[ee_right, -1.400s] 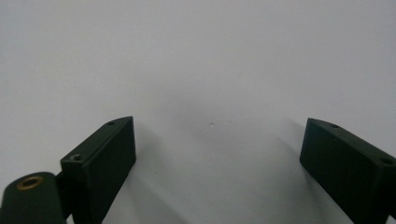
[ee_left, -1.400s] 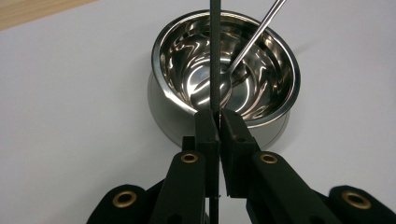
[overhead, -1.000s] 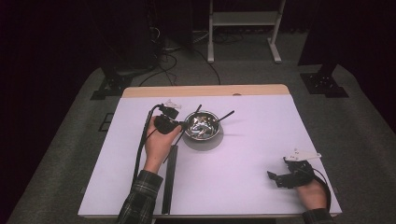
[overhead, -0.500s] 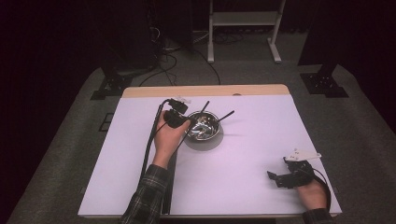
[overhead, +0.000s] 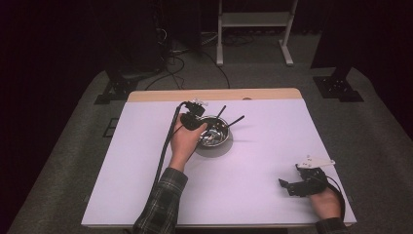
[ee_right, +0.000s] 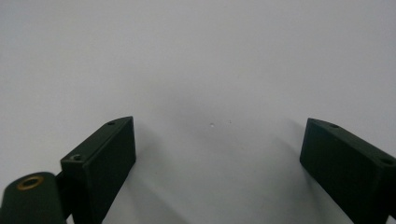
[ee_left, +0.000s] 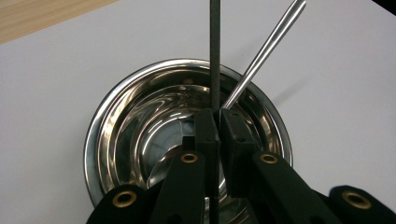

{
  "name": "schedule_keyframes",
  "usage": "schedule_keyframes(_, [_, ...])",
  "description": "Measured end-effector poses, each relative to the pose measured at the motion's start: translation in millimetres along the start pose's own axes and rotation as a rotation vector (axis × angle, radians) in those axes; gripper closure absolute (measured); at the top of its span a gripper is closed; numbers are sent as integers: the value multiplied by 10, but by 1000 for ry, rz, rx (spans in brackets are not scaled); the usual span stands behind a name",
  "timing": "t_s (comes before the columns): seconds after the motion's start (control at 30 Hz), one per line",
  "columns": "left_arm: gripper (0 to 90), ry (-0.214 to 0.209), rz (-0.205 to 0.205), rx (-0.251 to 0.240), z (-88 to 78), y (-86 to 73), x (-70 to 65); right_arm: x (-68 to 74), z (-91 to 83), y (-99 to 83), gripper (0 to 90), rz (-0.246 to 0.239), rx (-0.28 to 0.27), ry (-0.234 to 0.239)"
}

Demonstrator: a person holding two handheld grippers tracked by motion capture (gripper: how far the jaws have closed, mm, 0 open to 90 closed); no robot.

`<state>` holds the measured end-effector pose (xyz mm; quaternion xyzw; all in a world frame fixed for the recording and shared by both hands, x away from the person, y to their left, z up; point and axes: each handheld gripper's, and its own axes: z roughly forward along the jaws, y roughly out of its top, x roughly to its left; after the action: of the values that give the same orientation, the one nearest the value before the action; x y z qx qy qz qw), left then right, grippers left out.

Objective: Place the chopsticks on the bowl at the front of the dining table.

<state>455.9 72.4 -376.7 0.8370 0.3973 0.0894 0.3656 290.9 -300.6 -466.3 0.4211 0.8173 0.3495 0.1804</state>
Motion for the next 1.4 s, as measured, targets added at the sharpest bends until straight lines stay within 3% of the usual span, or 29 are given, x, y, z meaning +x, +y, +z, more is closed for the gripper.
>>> schedule_keyframes(0.57, [861,-22,-45,8,259,56,-36,0,0,0,91,0,-1,0])
schedule_keyframes(0.97, [860,-29,-57,5,335,24,-48,1,1,0,91,-1,-1,0])
schedule_keyframes(1.17, [860,-12,-62,4,324,22,-27,0,0,0,91,-1,0,-1])
schedule_keyframes(1.4, [859,10,-94,-19,304,-3,64,1,0,0,91,-1,-1,0])
